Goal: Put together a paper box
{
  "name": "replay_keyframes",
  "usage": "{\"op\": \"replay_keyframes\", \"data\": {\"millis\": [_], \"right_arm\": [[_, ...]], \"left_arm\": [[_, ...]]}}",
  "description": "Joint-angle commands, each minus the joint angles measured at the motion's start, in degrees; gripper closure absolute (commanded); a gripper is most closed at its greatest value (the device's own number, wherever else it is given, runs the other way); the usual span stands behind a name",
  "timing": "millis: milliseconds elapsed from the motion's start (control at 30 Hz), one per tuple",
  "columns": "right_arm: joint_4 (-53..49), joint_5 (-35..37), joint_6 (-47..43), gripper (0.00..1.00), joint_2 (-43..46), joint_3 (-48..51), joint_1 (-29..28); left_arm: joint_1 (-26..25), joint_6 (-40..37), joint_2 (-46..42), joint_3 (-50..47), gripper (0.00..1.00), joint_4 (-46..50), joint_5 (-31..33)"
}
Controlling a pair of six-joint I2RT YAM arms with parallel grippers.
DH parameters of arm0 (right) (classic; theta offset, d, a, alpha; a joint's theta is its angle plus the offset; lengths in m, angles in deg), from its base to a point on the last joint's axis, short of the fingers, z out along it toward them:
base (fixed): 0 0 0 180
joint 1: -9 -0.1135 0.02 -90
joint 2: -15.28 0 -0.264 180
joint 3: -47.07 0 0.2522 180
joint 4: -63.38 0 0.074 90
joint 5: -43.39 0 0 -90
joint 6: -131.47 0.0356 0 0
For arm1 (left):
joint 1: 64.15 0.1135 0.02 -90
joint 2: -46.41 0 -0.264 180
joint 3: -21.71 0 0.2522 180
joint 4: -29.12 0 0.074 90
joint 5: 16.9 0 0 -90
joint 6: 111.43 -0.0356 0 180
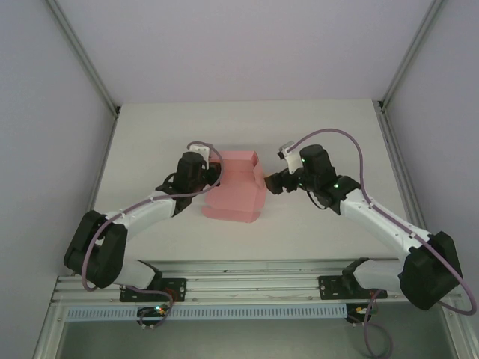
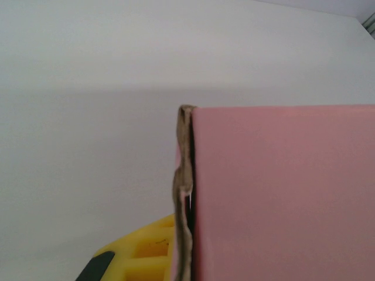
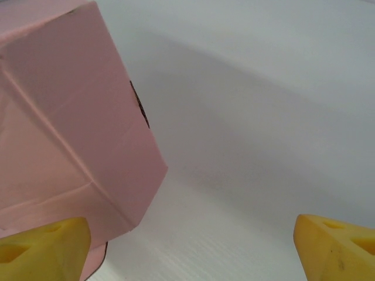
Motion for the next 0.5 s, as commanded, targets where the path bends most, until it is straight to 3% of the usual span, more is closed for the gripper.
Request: {"op": "replay_keyframes", "data": {"millis": [0, 233, 467], "right_arm": [[-1.08, -3.61, -3.54, 0.10, -3.11, -3.86, 0.04], [-0.36, -7.56, -3.79, 0.16, -8.08, -8.61, -1.32], [2.21, -3.32, -0.75, 0.26, -12.23, -10.28, -3.16]], "left_arm": [[-0.42, -1.06, -1.89, 0.41, 1.00, -0.92, -1.78], [-1.08, -0.99, -1.89, 0.49, 1.00, -0.57, -0.74], [-1.78, -0.90, -2.34, 0.93, 1.00, 0.64, 0.74]]}}
